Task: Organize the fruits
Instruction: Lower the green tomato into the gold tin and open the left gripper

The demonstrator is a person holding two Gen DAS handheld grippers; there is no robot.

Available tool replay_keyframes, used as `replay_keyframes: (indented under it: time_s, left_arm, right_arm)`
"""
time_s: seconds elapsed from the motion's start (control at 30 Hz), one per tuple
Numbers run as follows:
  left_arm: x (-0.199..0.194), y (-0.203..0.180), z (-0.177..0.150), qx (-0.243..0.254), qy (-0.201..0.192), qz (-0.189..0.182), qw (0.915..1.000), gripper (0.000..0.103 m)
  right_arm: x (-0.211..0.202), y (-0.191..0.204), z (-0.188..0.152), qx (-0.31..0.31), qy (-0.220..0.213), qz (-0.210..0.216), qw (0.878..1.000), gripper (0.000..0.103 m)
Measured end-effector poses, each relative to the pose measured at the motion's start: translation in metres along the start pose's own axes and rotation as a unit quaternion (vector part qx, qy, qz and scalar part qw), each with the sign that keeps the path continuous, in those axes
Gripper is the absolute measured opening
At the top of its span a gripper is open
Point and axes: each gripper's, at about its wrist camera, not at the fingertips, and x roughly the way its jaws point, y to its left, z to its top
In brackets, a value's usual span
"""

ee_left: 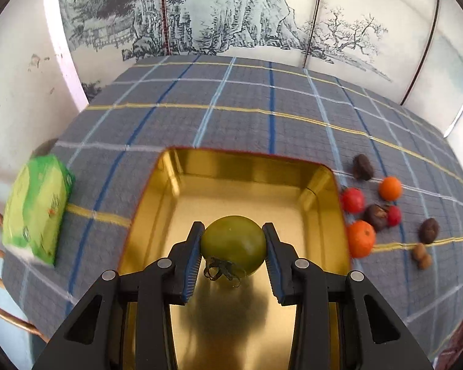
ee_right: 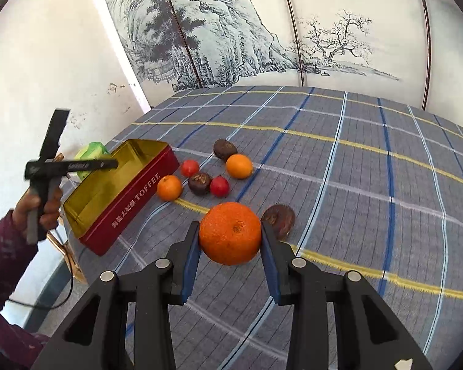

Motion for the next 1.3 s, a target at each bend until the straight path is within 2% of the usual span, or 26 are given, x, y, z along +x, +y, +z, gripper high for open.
replay_keyframes:
  time_s: [0.07,0.37,0.67,1.0,1.3]
  left_arm:
    - [0.009,0.004,0.008,0.005,0.004,0.014,0.9999,0.039]
    - [0.052,0.019,0.024,0.004,0.049,0.036,0.9982,0.039]
    - [0.064,0.018,0.03,0.021,0.071,0.053,0.9958,0.039]
    - [0.072,0.023,0.03,0.011,0.075,0.061,0.9953,0.039]
    - [0.074,0.022,0.03,0.022,0.07,0.072,0.9947,0.04]
  right_arm:
    - [0.0,0.002,-0.004,0.002,0.004,-0.001,1.0,0.034]
    - [-0.002,0.006,-0.009,0.009,0.01,-0.004,1.0,0.034]
    - [-0.003,0.008,-0.008,0.008,0.016,0.0,1.0,0.034]
    - [0.0,0.013,-0.009,0.007,0.022,0.005,1.0,0.034]
    - [0.005,0.017,-0.01,0.007,0.028,0.008,1.0,0.034]
